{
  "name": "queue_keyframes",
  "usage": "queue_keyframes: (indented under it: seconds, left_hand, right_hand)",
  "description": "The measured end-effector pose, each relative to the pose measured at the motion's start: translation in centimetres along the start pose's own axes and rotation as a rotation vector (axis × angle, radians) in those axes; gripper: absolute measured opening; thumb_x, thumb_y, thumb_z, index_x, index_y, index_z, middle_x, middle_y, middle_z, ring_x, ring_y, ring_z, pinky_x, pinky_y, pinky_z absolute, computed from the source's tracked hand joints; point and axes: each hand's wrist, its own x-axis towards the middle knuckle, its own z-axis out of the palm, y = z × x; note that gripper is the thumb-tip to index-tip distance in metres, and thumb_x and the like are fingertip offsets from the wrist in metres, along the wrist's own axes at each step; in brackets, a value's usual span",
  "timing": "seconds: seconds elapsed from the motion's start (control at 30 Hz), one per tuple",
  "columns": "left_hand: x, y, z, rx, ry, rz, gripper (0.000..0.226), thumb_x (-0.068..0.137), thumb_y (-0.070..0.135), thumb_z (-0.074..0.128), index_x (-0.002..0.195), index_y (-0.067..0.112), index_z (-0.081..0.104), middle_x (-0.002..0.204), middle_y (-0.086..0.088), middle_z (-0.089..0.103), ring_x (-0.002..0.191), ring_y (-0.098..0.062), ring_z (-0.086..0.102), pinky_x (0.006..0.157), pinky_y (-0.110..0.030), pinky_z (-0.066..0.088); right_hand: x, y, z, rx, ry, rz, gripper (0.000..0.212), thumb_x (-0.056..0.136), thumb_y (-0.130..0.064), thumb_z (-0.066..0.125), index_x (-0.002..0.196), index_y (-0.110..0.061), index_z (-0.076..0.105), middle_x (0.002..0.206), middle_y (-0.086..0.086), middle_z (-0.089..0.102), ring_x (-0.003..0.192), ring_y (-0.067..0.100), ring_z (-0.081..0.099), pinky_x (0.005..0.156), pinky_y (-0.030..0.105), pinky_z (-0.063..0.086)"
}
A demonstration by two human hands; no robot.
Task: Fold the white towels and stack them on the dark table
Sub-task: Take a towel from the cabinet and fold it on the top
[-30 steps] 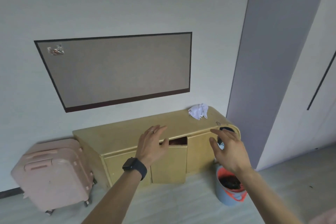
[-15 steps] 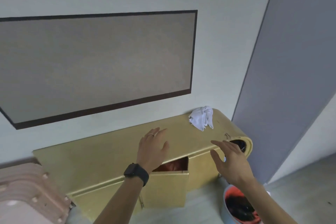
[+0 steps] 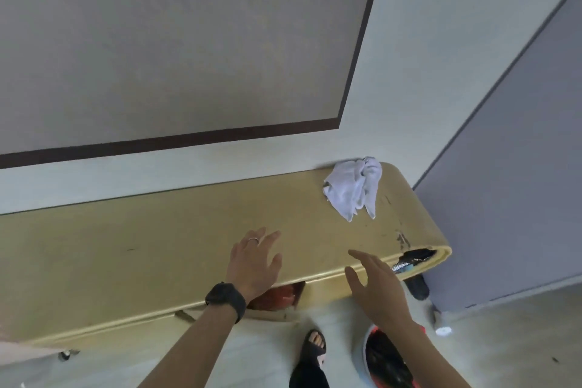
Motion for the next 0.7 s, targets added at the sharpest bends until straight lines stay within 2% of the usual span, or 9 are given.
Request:
queue_keyframes:
  seconds: [0.1, 0.27, 0.37, 0.53, 0.7]
  left_hand:
    - [3.8, 0.2, 2.5, -0.010, -0.078, -0.130, 0.056, 0.098, 0.045, 0.043, 0.151, 0.038, 0.028, 0.162, 0.001, 0.023, 0.150, -0.022, 0.016, 0.120, -0.043, 0.017]
    - [9.9, 0.0, 6.6, 0.017, -0.170, -0.263, 0.059, 0.098, 0.043, 0.041, 0.153, 0.039, 0.019, 0.165, 0.002, 0.010, 0.152, -0.023, 0.008, 0.122, -0.047, 0.011]
    - [13.1, -0.5, 9.7, 0.057, -0.203, -0.243, 0.064, 0.099, 0.044, 0.041, 0.155, 0.040, 0.010, 0.166, 0.004, 0.002, 0.152, -0.023, 0.003, 0.122, -0.048, 0.009]
    - [19.2, -2.8, 15.3, 0.117, -0.220, -0.226, 0.070, 0.099, 0.052, 0.035, 0.154, 0.044, -0.009, 0.164, 0.007, -0.016, 0.152, -0.024, -0.012, 0.119, -0.053, -0.005]
    - [20.2, -4.6, 18.5, 0.171, -0.195, -0.189, 0.064, 0.100, 0.061, 0.017, 0.149, 0.048, -0.021, 0.157, 0.014, -0.035, 0.147, -0.019, -0.030, 0.114, -0.058, -0.021]
  right_hand:
    - [6.2, 2.4, 0.8, -0.015, -0.085, 0.019, 0.037, 0.095, -0.035, 0.058, 0.132, -0.031, 0.057, 0.130, -0.009, 0.059, 0.120, 0.018, 0.057, 0.094, 0.036, 0.049]
    - [16.6, 5.8, 3.1, -0.078, -0.128, 0.070, 0.037, 0.095, -0.033, 0.059, 0.130, -0.023, 0.057, 0.129, 0.001, 0.059, 0.106, 0.025, 0.062, 0.086, 0.038, 0.049]
    - [22.2, 7.8, 5.4, -0.096, -0.098, 0.103, 0.039, 0.095, -0.032, 0.058, 0.131, -0.019, 0.054, 0.130, 0.004, 0.056, 0.100, 0.028, 0.063, 0.081, 0.037, 0.048]
    - [29.4, 9.9, 9.9, -0.188, 0.026, 0.077, 0.042, 0.093, -0.034, 0.060, 0.130, -0.017, 0.051, 0.133, 0.006, 0.049, 0.109, 0.032, 0.053, 0.085, 0.049, 0.050]
    - [32.9, 12.4, 12.8, -0.287, 0.084, 0.108, 0.036, 0.092, -0.041, 0.061, 0.121, -0.020, 0.055, 0.124, 0.002, 0.054, 0.108, 0.030, 0.047, 0.086, 0.045, 0.042]
